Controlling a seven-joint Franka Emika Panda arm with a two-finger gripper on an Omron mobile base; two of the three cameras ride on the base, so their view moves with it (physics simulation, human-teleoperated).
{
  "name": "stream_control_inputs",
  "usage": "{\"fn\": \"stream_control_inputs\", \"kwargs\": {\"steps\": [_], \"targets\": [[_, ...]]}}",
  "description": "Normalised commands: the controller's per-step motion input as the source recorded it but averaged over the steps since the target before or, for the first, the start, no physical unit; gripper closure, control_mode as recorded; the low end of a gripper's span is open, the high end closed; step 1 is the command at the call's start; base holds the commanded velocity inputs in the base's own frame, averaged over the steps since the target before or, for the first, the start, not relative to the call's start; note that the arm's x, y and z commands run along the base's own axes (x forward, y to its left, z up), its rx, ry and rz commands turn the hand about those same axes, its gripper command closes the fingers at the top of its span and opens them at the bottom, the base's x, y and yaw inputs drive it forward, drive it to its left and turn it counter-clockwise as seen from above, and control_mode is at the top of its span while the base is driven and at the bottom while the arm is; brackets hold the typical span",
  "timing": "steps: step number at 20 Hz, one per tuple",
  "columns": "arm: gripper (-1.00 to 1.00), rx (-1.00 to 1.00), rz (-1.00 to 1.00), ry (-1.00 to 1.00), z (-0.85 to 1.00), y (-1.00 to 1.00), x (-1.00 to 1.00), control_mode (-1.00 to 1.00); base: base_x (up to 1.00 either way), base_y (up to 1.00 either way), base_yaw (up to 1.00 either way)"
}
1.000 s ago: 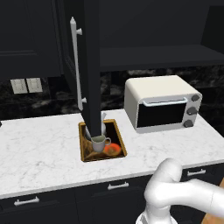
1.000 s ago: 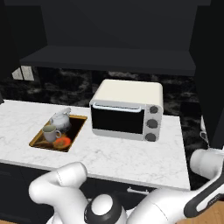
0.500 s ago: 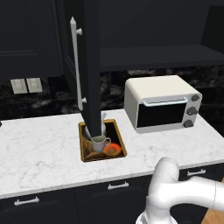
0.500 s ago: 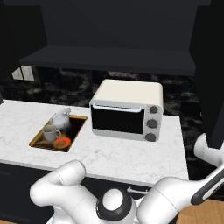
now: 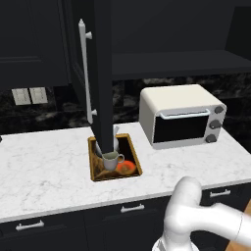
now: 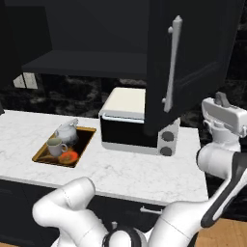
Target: Pick the kettle from the counter and place it on the tray. Then pick the mug from the cabinet and place it on the tray. Then close the cabinet doors.
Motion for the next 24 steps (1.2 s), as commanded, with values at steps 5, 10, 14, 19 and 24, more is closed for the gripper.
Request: {"fn": "stream_control_inputs", "kwargs": {"steps": [5, 10, 14, 19, 24], "targets": [[1.0, -0.24, 0.01, 0.09, 0.93, 0.84, -0.32, -1.0, 0.0, 0.0, 0.0], [1.0, -0.11, -0.01, 0.49, 0.48, 0.37, 0.27, -1.0, 0.0, 0.0, 0.0], [1.0, -0.14, 0.0, 0.56, 0.09, 0.43, 0.6, -1.0, 0.0, 0.0, 0.0], [1.0, -0.31, -0.02, 0.37, -0.44, 1.0, 0.93, -1.0, 0.0, 0.0, 0.0], [1.0, -0.15, 0.0, 0.22, -0.34, 1.0, 0.94, -1.0, 0.0, 0.0, 0.0]]}}
